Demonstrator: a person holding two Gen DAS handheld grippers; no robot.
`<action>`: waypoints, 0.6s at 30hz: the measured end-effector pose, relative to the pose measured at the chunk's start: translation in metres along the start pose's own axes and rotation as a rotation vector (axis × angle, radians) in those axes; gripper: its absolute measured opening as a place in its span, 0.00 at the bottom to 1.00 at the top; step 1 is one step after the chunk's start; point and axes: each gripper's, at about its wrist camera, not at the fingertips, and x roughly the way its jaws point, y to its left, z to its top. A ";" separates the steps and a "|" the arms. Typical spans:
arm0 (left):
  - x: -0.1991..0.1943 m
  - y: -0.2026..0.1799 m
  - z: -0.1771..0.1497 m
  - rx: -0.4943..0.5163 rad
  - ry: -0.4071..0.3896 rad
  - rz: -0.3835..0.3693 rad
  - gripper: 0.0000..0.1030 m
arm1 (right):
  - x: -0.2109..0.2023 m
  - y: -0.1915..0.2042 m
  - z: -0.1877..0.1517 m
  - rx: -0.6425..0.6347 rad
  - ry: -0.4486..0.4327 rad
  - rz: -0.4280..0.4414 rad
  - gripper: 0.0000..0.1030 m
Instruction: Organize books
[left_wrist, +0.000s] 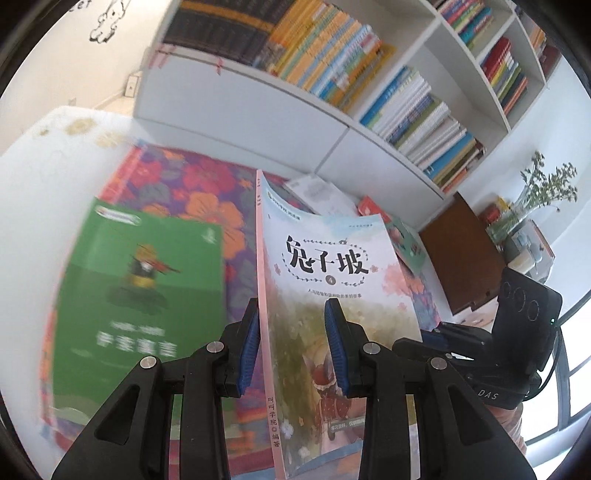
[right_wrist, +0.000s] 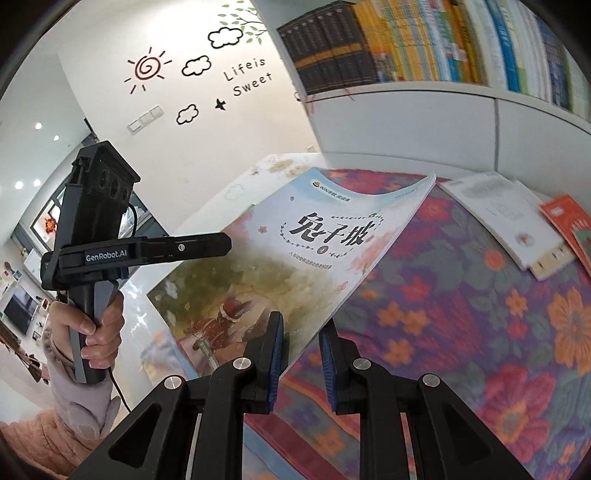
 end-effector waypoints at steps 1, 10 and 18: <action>-0.004 0.004 0.001 -0.002 -0.005 -0.003 0.29 | 0.004 0.004 0.004 0.001 0.000 0.006 0.18; -0.028 0.064 0.009 -0.070 -0.046 0.004 0.29 | 0.062 0.040 0.035 -0.001 0.039 0.064 0.18; -0.027 0.112 0.007 -0.114 -0.035 -0.018 0.30 | 0.111 0.055 0.044 0.008 0.092 0.091 0.18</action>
